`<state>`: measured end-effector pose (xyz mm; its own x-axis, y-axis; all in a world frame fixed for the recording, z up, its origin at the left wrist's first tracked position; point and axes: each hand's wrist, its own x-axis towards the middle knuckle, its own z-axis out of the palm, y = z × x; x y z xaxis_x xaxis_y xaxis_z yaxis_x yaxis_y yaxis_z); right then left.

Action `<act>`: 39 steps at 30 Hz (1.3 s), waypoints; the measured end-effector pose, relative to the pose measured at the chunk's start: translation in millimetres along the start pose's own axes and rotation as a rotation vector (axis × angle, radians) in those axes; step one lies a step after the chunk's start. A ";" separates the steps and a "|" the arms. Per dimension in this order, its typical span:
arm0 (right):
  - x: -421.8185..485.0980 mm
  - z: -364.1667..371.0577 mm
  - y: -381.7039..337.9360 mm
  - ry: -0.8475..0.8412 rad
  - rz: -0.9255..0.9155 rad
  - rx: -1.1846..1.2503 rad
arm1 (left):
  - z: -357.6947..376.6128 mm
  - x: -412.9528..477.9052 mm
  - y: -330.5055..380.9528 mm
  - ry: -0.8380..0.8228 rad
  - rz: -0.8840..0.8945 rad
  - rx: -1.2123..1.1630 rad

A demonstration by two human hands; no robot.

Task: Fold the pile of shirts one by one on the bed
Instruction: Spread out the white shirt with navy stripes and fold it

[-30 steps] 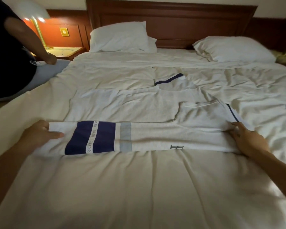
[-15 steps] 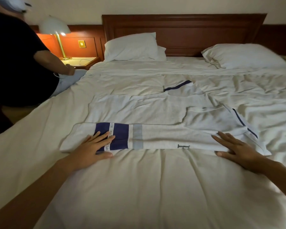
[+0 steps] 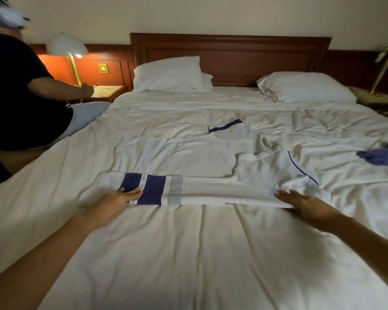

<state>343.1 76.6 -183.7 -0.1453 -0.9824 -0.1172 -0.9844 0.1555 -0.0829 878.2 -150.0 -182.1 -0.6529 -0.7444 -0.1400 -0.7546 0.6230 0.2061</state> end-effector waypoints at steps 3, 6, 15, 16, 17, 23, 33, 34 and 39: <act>-40.7 -7.8 -13.4 -0.027 0.011 -0.006 | -9.8 -35.2 20.2 -0.003 -0.050 -0.170; -89.8 -9.8 -26.9 -0.042 -0.008 -0.007 | -6.4 -72.9 27.6 0.018 0.029 -0.127; -141.6 -16.9 -18.5 0.236 0.138 0.295 | -13.0 -127.0 30.3 -0.216 -0.166 -0.228; -129.3 -17.6 -5.8 0.353 0.307 0.283 | -17.7 -119.3 35.2 -0.152 -0.181 -0.224; -117.3 -19.1 3.4 0.392 0.476 0.301 | -22.3 -108.8 42.0 -0.066 -0.194 -0.252; -65.4 -5.0 11.0 0.362 0.656 0.635 | 13.8 -34.1 78.8 0.020 -0.191 -0.248; -105.5 1.8 46.9 0.341 0.719 0.391 | 47.3 -1.5 69.8 0.013 -0.363 -0.089; -102.4 0.7 45.5 0.306 0.711 0.345 | 47.1 3.0 71.8 0.014 -0.379 -0.072; -57.4 -13.5 25.2 0.281 0.590 0.170 | 51.3 18.2 65.6 0.065 -0.353 -0.056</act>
<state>325.3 135.5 -165.7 -0.6966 -0.7140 0.0698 -0.7063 0.6655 -0.2415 813.4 -110.4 -220.8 -0.3462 -0.9261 -0.1500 -0.9266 0.3126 0.2088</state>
